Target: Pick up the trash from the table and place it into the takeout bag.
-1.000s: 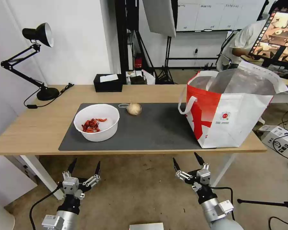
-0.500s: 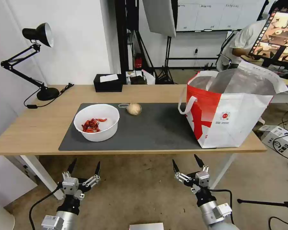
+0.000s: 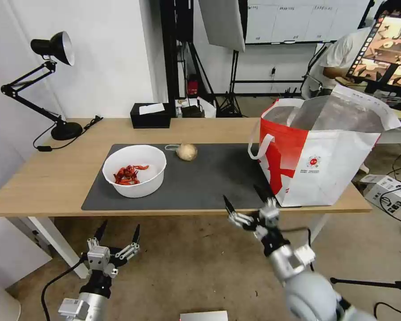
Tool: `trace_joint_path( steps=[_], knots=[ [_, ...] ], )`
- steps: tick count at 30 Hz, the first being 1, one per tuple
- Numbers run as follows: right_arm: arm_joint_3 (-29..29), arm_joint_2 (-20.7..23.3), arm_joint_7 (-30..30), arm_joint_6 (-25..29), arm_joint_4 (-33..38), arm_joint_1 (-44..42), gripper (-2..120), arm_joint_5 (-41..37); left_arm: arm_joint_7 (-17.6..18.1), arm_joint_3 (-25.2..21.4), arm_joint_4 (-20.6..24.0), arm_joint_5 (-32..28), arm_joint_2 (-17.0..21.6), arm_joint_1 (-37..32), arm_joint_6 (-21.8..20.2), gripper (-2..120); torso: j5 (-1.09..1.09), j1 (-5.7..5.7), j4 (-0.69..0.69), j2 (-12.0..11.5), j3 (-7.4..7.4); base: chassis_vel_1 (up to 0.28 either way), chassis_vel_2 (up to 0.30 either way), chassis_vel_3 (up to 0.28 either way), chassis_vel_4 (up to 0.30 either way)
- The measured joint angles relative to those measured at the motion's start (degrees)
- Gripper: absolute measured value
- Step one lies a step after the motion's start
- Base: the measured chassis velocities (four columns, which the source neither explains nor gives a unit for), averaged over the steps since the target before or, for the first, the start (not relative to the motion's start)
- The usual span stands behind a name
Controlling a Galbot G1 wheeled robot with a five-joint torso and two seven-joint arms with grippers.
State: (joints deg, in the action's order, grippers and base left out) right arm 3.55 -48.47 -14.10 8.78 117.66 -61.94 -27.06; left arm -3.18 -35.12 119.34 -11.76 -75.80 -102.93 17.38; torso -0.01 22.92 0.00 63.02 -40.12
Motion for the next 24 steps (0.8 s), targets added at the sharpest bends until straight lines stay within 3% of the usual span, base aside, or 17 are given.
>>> trace_joint_path(
  steps=[6,12,24],
  knots=[
    [7.67,-1.89,-1.63,-1.83,-6.62,13.53,100,-4.11,0.01,-0.49,0.16,-0.32,-0.03,0.12,-0.12,100,0.01,0.01,0.00,0.00,0.00,0.000,0.000,0.000,0.000],
    [15.75,-8.65,-3.38,-6.30,-18.07,28.89,100,-9.31,-0.01,-1.44,-0.57,-0.51,-0.29,-0.40,0.24,100,-0.02,0.01,0.01,0.00,0.00,0.000,0.000,0.000,0.000],
    [23.30,-21.38,-5.38,-12.54,-38.62,43.28,100,-11.67,-0.06,-1.81,-2.20,-1.09,-0.06,0.35,0.28,100,-0.02,0.00,0.01,-0.01,0.00,0.000,0.000,0.000,0.000]
  ],
)
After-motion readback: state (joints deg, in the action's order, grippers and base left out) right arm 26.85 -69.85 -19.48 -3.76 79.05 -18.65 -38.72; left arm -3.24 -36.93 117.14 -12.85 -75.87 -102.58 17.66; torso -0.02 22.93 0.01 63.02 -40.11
